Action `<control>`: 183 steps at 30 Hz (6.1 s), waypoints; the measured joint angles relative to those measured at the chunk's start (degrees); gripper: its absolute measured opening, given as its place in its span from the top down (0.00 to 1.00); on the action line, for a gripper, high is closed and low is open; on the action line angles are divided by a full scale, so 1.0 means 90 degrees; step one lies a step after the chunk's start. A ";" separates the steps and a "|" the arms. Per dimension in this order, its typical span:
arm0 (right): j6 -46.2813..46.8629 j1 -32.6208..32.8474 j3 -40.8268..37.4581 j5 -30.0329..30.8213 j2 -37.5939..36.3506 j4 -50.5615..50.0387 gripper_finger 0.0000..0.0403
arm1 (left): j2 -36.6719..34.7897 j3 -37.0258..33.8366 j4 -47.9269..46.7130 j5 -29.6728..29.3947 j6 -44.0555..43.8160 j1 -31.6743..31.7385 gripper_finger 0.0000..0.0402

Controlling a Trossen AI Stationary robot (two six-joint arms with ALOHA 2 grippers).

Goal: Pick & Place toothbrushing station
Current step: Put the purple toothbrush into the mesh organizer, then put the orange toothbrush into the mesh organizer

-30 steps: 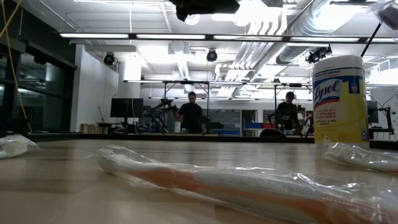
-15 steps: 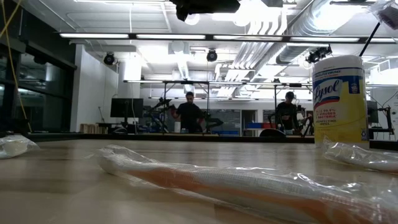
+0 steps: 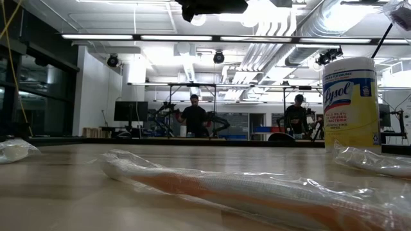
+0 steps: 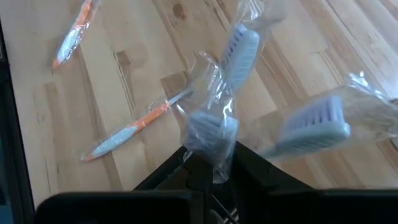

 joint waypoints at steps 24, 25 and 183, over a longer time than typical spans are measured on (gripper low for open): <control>-0.0009 0.0000 0.0000 0.0021 -0.0005 0.0153 0.83 | 0.0000 0.0000 -0.0001 0.0138 -0.0001 0.0001 0.92; -0.0010 0.0000 0.0000 0.0018 -0.0005 0.0151 0.83 | 0.0000 0.0000 -0.0001 0.0180 -0.0004 0.0000 0.92; -0.6529 -0.2907 0.0007 -0.3031 -0.1251 0.4192 0.65 | -0.0289 0.0000 -0.3342 -0.2447 -0.6259 -0.2443 0.92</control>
